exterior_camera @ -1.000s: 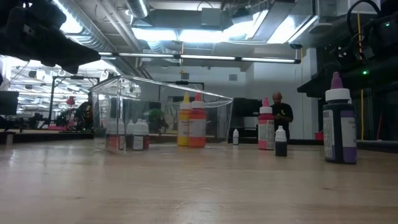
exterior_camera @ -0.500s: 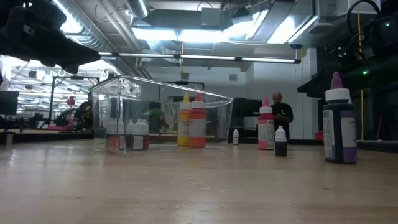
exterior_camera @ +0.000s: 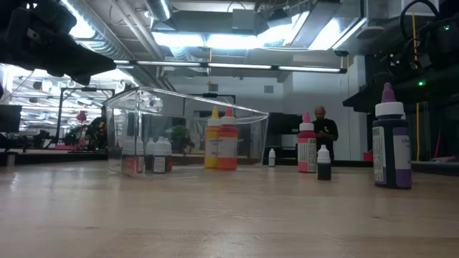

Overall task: Pick & Place food coloring
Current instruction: Put the top small black food coloring bottle into the transparent bin

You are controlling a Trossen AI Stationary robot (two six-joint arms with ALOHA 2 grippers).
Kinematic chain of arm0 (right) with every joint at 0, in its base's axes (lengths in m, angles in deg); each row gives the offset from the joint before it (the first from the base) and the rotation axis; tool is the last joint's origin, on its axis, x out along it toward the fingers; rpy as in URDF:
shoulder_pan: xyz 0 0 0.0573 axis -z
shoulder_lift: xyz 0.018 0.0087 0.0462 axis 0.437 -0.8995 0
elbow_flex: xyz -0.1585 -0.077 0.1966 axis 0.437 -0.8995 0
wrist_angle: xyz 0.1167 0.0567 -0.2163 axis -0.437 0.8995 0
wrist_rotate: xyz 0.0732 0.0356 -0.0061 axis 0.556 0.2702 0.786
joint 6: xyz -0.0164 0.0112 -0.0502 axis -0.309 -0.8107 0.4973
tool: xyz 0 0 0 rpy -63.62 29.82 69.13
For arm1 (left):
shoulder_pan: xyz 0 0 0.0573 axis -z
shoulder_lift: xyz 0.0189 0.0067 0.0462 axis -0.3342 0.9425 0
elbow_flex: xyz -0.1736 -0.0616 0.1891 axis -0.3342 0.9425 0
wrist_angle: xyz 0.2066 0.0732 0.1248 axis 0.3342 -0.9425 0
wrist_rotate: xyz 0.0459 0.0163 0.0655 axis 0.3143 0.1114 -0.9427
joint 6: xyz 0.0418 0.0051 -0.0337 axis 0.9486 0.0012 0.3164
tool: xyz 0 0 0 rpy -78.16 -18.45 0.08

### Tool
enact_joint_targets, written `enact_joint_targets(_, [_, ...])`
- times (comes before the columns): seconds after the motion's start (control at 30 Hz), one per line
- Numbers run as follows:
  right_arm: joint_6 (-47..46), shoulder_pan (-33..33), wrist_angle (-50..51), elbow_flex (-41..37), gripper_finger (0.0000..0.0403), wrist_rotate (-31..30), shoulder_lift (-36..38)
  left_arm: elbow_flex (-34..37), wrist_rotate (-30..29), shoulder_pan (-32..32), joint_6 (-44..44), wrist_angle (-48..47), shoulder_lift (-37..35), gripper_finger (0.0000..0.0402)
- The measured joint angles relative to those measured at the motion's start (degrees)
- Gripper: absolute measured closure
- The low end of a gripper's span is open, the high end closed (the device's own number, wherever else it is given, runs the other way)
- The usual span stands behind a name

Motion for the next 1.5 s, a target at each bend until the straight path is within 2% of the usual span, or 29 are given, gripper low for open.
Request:
enact_joint_targets(0.17, [-0.21, 0.01, 0.00, -0.01, 0.0008, -0.01, -0.01, 0.00, 0.00, 0.00, 0.00, 0.00, 0.00, 0.0349])
enact_joint_targets(0.47, [-10.66, -0.16, 0.18, 0.40, 0.0008, 1.16, -0.01, 0.00, 0.00, -0.01, -0.01, 0.00, 0.00, 0.0345])
enact_joint_targets(0.63, [-11.85, -0.80, 5.59, 7.17, 0.0014, -0.78, -0.21, 0.00, 0.00, 0.00, 0.00, 0.00, 0.00, 0.0344])
enact_joint_targets(0.77, [-11.77, -0.89, 12.80, 15.08, 0.0036, -2.43, -2.39, 0.00, 0.00, 0.00, 0.00, 0.00, 0.00, 0.0347])
enact_joint_targets(1.07, [-19.00, -0.89, 27.62, 34.74, 0.0092, -2.13, -16.99, 0.00, -0.02, -0.01, 0.00, 0.00, 0.00, 0.0346])
enact_joint_targets(1.37, [-25.74, -0.87, 45.76, 58.03, 0.0095, -4.05, -38.00, 0.00, -0.01, 0.00, 0.00, 0.00, 0.00, 0.0341])
enact_joint_targets(1.5, [-28.36, -0.86, 51.74, 65.89, 0.0096, -4.06, -45.51, 0.00, 0.00, 0.00, 0.00, 0.00, 0.00, 0.0345])
